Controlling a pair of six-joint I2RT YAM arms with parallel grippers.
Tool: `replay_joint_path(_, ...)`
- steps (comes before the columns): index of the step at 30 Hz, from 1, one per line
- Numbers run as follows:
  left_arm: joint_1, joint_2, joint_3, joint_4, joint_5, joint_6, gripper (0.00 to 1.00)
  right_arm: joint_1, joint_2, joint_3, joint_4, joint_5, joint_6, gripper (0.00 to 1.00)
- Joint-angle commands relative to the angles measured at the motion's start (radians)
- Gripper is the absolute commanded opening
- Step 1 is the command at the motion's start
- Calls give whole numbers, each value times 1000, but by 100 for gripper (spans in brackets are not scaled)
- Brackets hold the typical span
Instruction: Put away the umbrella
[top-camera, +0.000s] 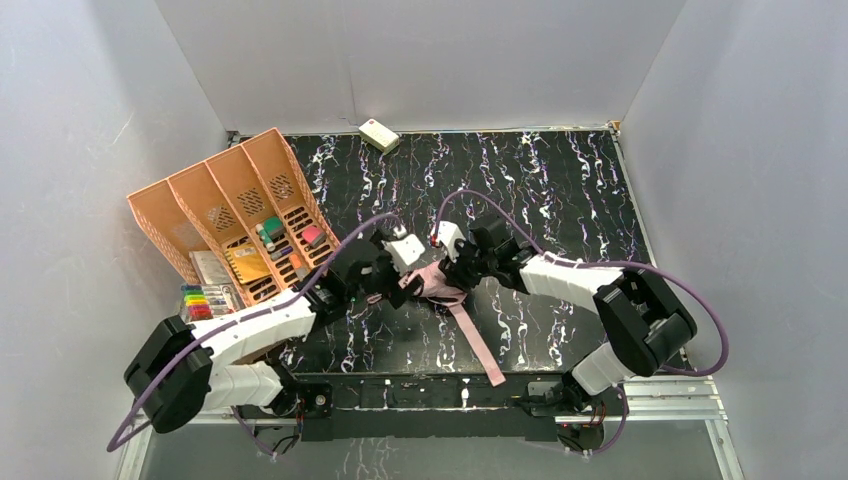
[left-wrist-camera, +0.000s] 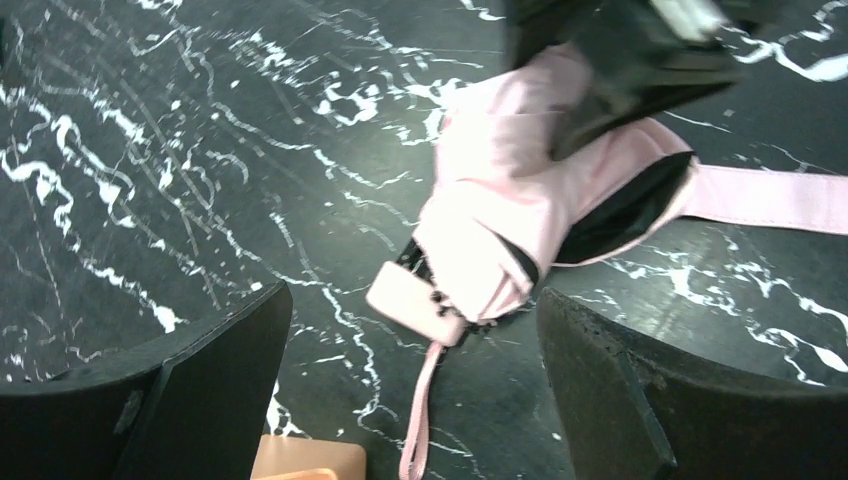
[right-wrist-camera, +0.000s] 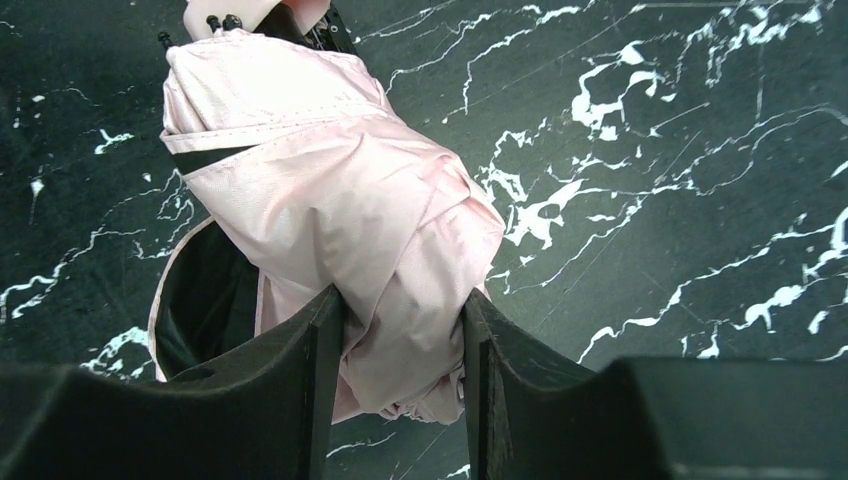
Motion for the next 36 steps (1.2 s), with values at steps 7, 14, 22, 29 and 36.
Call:
replay_joint_path(7,224,91,114,-7,307,-29,92,62,23,-176,18,183,-184,43)
replay_joint_path(14,289,259,278,-133,627,28,92,94,20,-217,39,207,-225,47)
replay_joint_path(22,291,472,404,-262,812,49,96,107,-58,-295,126,222,-296,45)
replay_joint_path(29,290,631,478,-298,891,28,95,125,-64,-298,140,261,-307,44)
replay_joint_path(36,274,717,491,-389,848,43,63,127,-88,-304,174,300,-282,43)
